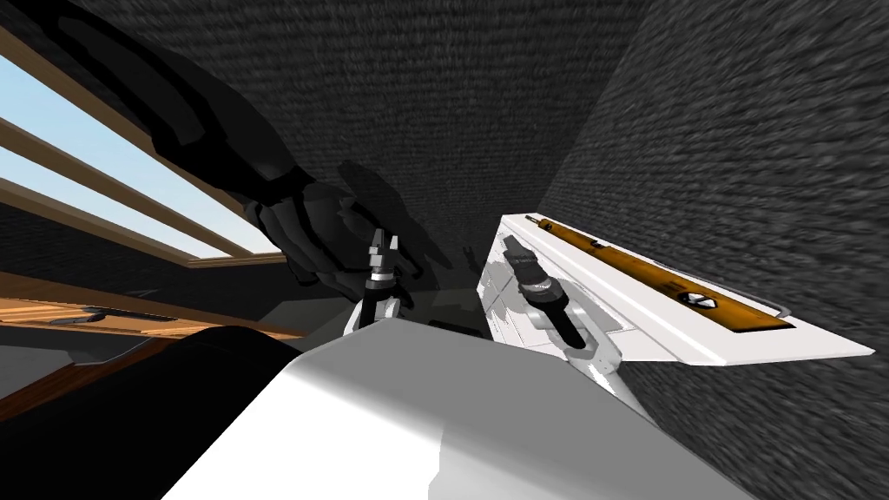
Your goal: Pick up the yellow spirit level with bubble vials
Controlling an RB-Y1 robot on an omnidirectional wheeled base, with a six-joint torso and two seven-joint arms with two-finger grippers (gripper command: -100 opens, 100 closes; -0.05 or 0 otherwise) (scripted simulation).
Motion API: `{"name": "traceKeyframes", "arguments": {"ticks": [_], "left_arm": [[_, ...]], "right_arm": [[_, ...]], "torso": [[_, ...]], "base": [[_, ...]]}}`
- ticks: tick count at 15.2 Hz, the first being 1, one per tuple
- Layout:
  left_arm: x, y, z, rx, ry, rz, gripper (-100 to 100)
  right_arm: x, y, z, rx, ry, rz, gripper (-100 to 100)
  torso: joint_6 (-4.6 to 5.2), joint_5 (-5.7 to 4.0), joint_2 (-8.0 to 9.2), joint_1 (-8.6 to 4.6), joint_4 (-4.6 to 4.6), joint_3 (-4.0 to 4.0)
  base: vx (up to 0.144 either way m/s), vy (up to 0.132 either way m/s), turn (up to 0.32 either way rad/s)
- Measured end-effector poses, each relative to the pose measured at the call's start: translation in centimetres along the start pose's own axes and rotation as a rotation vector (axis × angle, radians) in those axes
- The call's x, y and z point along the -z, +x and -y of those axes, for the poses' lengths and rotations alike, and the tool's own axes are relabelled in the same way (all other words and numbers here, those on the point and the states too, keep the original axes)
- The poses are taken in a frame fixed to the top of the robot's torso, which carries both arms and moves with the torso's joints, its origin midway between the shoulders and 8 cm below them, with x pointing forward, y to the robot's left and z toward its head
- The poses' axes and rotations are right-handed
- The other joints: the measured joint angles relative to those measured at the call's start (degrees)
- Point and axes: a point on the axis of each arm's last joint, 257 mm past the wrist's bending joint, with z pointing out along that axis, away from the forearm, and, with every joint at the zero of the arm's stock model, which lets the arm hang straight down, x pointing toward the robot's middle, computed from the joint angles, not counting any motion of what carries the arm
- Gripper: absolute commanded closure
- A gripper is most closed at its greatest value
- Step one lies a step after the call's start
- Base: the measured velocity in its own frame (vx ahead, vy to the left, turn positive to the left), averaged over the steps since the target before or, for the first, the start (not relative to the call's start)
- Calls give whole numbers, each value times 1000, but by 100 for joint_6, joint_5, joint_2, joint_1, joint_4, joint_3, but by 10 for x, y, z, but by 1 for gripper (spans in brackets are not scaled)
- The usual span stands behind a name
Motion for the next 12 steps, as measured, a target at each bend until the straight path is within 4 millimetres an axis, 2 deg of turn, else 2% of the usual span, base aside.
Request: {"name": "traceKeyframes", "arguments": {"ticks": [6,12], "left_arm": [[0,0,0,0,0,0,0],[0,0,0,0,0,0,0]], "right_arm": [[-12,32,3,43,-73,-187,-100],[-11,61,13,95,-124,-382,-100]], "torso": [[0,-2,2,-9,0,1],[1,-2,-2,-8,-1,-1]], "base": [[36,51,-2],[48,55,-7]]}}
